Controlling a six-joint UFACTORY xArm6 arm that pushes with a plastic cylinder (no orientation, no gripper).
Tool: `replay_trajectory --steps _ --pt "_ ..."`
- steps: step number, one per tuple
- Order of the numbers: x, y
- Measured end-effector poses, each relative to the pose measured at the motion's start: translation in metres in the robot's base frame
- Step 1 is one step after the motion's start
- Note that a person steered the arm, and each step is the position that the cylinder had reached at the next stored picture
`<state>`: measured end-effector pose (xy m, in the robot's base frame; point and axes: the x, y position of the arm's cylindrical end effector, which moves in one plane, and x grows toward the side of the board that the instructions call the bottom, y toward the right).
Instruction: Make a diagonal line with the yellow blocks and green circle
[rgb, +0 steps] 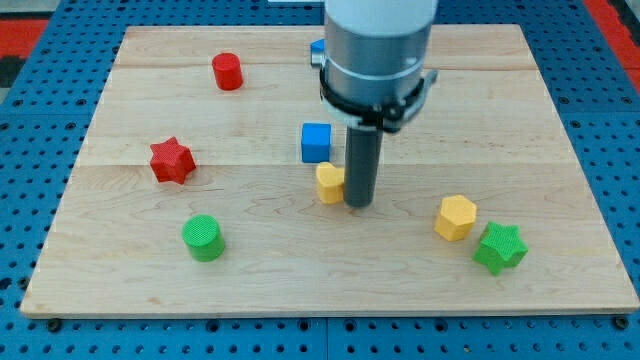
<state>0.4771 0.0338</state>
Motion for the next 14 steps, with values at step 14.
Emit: replay_trajectory --steps 14 --pt "0.04 -0.088"
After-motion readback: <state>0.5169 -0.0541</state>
